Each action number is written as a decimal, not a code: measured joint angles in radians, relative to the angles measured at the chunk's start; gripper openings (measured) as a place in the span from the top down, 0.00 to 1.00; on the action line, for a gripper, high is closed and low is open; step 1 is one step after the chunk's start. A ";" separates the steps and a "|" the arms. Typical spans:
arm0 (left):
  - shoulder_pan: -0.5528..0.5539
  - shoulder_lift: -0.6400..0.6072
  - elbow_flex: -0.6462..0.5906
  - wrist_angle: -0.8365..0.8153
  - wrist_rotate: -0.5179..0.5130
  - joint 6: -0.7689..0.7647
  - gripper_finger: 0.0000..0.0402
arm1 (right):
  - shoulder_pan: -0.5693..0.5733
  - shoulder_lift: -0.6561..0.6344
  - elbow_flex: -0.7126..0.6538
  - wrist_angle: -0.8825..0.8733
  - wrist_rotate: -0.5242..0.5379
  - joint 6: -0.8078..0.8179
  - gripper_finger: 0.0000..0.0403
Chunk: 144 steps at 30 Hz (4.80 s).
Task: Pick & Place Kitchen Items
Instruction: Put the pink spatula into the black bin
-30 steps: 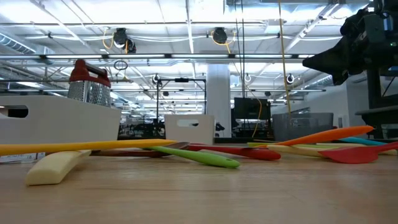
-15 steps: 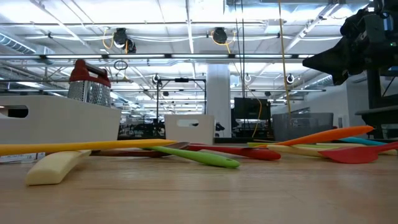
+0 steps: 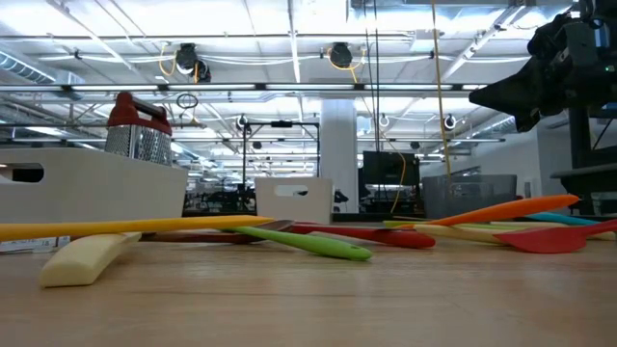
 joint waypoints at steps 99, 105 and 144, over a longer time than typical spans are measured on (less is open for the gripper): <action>-0.122 0.155 0.000 0.083 0.071 1.425 0.63 | 0.000 0.000 0.000 -0.053 0.000 0.000 0.99; -0.125 0.155 0.000 0.029 0.062 1.670 0.63 | 0.000 0.000 0.000 -0.056 0.000 0.000 0.99; -0.142 0.266 0.000 0.129 0.067 1.637 0.63 | 0.000 0.000 0.000 -0.060 0.000 0.000 0.99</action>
